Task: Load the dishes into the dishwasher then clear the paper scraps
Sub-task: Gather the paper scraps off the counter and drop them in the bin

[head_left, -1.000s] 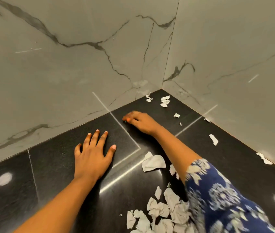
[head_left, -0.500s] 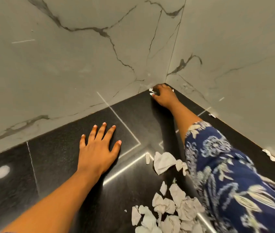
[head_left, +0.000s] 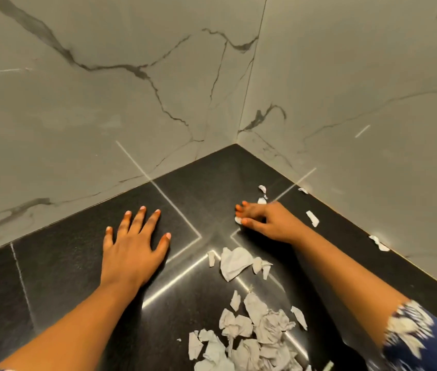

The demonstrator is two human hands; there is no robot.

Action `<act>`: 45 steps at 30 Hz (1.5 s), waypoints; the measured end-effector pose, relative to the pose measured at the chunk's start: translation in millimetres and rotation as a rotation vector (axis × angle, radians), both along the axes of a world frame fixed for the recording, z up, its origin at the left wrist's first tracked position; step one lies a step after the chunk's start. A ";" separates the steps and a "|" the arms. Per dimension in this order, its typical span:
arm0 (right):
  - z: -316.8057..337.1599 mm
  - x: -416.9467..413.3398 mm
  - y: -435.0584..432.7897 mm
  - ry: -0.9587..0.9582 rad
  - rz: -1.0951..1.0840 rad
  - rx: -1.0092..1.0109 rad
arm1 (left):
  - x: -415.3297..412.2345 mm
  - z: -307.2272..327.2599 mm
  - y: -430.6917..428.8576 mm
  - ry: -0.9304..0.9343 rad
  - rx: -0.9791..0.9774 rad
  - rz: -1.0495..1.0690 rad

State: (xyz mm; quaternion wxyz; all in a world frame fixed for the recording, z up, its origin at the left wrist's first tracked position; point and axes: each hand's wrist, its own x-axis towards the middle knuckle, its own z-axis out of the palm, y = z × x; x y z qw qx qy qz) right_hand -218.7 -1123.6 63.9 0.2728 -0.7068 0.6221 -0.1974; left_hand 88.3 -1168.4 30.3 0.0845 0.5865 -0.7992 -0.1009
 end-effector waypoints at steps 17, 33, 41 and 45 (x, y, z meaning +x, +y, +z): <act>-11.8 -28.7 12.7 0.165 -0.081 0.125 | 1.7 0.9 -1.4 0.022 0.015 -0.020; -16.7 -83.5 37.5 0.286 -0.378 -0.042 | 3.7 1.0 -3.7 0.046 0.030 -0.195; 5.3 -8.4 165.6 -0.439 -0.354 0.084 | 4.0 3.4 -0.8 0.019 0.023 -0.198; 5.8 -25.5 197.6 -0.457 -0.640 -0.122 | -21.6 11.3 21.1 0.004 0.013 -0.054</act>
